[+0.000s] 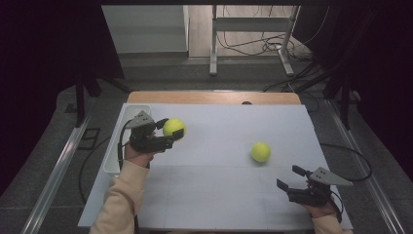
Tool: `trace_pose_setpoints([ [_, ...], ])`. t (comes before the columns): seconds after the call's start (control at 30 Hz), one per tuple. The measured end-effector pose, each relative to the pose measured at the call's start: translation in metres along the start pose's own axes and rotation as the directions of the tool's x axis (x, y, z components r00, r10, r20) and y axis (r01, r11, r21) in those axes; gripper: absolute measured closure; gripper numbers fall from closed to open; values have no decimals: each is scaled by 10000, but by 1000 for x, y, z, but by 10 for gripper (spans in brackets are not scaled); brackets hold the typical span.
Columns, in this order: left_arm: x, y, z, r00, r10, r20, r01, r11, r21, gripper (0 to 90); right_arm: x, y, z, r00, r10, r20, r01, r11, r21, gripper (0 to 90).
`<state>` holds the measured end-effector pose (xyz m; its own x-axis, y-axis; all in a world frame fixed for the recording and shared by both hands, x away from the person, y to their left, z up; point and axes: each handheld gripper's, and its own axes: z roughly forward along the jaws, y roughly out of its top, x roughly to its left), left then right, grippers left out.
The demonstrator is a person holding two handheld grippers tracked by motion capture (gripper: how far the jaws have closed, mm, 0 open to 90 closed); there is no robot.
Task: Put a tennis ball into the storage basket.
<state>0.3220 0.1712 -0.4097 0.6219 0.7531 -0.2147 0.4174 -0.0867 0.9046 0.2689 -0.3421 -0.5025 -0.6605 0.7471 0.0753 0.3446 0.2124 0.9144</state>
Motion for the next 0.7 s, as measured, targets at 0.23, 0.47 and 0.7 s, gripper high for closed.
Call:
trace_pose_setpoints([
  [0.23,7,1,-5,9997,-64,-231,62,10000,-77,271,0,0,0,10000,9,-3,-9,10000,-5,144],
  [0.47,13,-1,-5,9992,-187,-364,185,9998,-45,271,0,0,0,10000,16,-1,-16,10000,11,144],
  [0.7,13,4,-8,9971,16,-760,-18,10000,-30,271,1,0,0,10000,24,-77,-24,10000,-41,144],
])
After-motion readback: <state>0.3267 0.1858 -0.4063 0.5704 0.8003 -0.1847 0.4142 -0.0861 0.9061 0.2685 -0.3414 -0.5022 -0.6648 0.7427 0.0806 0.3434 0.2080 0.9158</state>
